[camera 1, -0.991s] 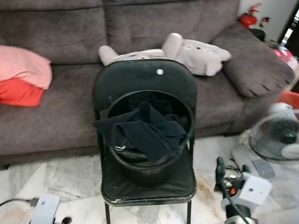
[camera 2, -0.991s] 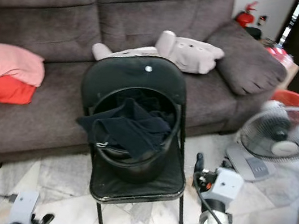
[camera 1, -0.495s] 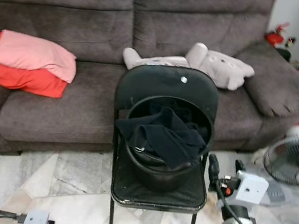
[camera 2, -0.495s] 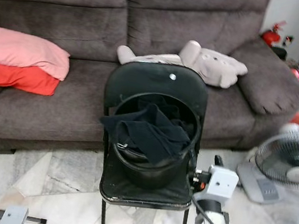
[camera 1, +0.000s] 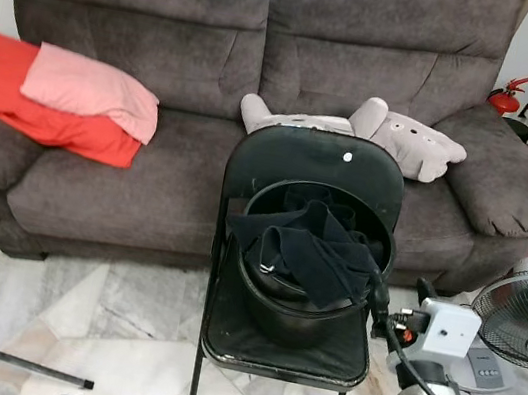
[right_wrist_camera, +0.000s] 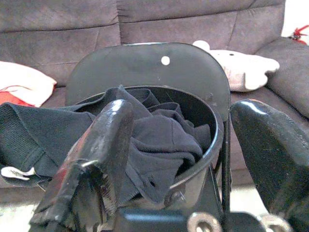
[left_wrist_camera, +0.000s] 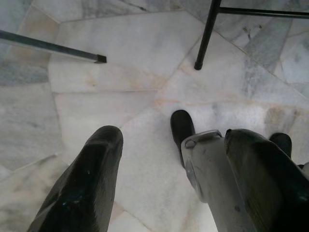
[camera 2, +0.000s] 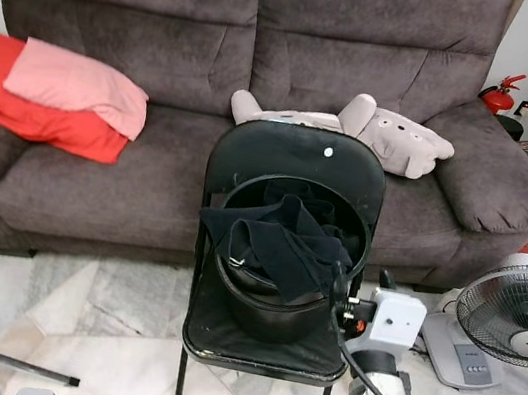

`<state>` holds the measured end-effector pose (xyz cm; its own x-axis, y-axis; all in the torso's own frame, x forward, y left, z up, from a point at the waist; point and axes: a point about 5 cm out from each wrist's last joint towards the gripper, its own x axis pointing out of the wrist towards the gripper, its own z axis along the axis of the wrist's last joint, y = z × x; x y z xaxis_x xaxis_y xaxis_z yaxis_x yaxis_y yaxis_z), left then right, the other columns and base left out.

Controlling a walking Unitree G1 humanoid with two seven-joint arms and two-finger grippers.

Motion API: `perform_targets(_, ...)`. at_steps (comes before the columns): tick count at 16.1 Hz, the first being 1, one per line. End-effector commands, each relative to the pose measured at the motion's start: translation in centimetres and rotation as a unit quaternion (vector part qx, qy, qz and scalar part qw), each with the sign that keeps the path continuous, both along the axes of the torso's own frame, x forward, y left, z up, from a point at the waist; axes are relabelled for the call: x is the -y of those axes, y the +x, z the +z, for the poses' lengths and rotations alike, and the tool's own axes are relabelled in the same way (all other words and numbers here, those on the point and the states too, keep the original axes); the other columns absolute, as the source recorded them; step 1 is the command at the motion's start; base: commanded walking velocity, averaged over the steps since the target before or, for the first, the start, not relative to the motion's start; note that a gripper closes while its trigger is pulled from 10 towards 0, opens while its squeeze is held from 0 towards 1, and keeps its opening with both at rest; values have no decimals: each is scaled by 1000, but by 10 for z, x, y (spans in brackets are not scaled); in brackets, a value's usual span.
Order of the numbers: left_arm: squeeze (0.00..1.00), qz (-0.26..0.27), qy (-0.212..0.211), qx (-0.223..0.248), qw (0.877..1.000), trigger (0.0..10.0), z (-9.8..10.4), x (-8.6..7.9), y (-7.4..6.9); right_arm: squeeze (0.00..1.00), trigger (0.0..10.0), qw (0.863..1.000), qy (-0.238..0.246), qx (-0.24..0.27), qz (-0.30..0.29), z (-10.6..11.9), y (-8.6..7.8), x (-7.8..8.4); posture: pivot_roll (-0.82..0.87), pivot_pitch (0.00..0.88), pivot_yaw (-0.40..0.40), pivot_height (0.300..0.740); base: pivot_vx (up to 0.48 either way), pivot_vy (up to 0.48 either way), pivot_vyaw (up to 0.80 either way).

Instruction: Hang hanger

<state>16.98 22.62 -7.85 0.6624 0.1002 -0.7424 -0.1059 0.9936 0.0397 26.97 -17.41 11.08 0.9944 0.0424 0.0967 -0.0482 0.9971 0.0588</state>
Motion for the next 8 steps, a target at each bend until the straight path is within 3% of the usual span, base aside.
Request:
perform_targets(1,0,13,-5,-4,1000,10000,-1,-2,-4,0,10000,1000,-5,4,5,5,2,-2,-190,163,-16,740,251,0,0)
perform_targets(5,0,3,-5,-8,1000,10000,-3,-1,-7,0,10000,1000,-7,8,8,9,0,-6,-194,203,-1,740,291,0,0)
perform_targets(8,0,6,-4,-11,1000,10000,-4,-1,-8,0,10000,1000,-15,13,23,11,1,-11,-186,208,1,740,303,0,729)
